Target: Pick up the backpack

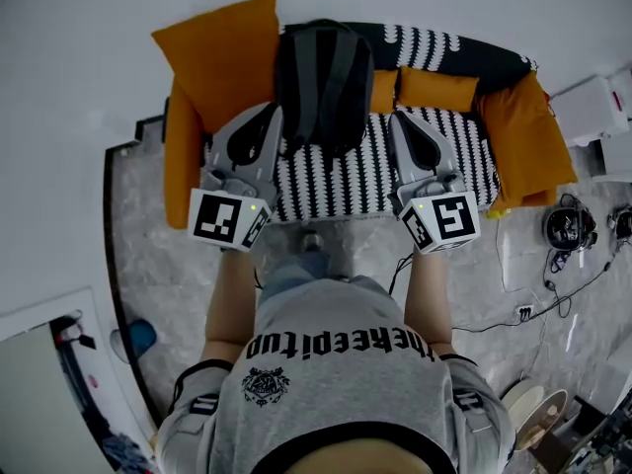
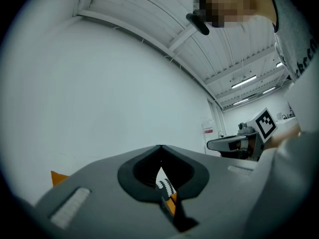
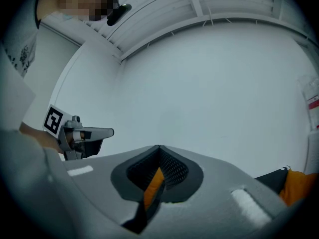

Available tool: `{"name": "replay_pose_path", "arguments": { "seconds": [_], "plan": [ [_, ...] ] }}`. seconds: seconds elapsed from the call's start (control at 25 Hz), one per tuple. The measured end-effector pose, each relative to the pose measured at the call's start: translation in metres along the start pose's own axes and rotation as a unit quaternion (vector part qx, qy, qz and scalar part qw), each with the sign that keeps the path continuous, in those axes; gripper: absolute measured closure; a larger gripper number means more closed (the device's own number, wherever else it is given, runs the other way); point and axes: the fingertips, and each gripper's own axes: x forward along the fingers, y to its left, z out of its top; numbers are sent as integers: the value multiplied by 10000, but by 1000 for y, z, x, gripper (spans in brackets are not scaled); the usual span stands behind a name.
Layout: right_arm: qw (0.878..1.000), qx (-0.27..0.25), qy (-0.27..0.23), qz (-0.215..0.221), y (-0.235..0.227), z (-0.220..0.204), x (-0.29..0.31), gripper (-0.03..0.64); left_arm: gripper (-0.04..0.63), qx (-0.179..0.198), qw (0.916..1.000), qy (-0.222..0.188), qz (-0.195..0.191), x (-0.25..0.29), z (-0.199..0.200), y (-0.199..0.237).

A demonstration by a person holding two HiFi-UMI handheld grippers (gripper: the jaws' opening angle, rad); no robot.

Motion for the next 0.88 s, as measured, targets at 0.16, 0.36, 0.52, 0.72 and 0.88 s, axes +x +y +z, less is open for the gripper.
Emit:
{"name": "replay_pose_path", "arguments": {
  "seconds": [0.16, 0.36, 0.52, 0.72, 0.88],
  "plan": [
    [10000, 10, 14, -75, -2, -4, 19, 615, 586, -11, 10000, 27, -72, 10, -7, 18],
    [9998, 21, 83, -172, -2, -11, 40, 615, 586, 7, 9998, 65, -174, 22, -14, 37],
    [9995, 54, 131, -269, -1, -17, 51, 615, 586, -46, 9996, 71, -265, 28, -21, 51],
    [9987, 120, 346, -366, -2, -33, 58, 615, 584, -225, 9990, 144, -364, 37, -36, 60],
    [9979, 140, 468, -423, -6, -40, 63, 615, 583, -308, 9984, 186, -438, 45, -44, 64]
  ]
}}
